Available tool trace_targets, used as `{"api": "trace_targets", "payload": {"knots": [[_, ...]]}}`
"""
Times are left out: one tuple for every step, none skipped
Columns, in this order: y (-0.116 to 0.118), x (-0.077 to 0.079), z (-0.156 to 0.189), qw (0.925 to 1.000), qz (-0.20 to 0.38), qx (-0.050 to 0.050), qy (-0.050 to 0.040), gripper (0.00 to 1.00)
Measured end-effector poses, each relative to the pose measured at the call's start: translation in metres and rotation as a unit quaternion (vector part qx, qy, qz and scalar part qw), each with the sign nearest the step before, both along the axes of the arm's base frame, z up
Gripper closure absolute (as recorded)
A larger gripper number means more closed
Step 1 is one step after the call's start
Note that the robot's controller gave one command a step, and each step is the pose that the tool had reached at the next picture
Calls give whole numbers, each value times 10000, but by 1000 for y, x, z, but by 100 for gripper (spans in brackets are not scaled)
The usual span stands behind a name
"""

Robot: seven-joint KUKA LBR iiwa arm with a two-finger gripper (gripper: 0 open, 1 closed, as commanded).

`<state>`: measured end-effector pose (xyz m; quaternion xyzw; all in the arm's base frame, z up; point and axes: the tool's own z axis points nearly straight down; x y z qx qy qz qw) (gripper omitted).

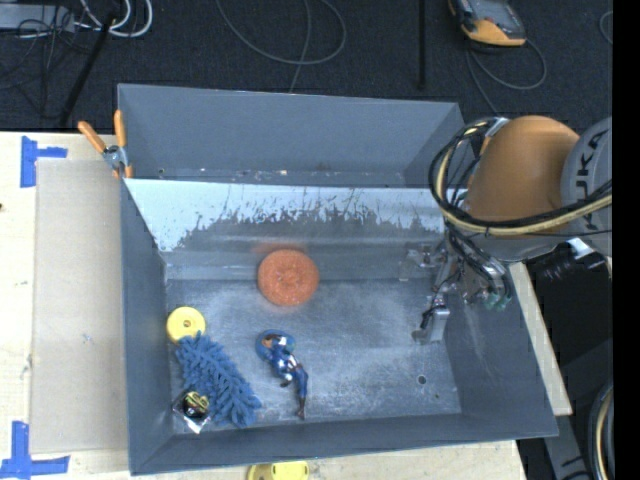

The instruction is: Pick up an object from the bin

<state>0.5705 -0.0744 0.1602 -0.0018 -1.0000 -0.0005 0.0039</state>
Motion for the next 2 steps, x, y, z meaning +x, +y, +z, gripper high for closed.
{"api": "trace_targets", "payload": {"knots": [[0,2,5,10000,8,-4,-37,0],[16,-11,-11,9997,234,-21,-84,0]]}}
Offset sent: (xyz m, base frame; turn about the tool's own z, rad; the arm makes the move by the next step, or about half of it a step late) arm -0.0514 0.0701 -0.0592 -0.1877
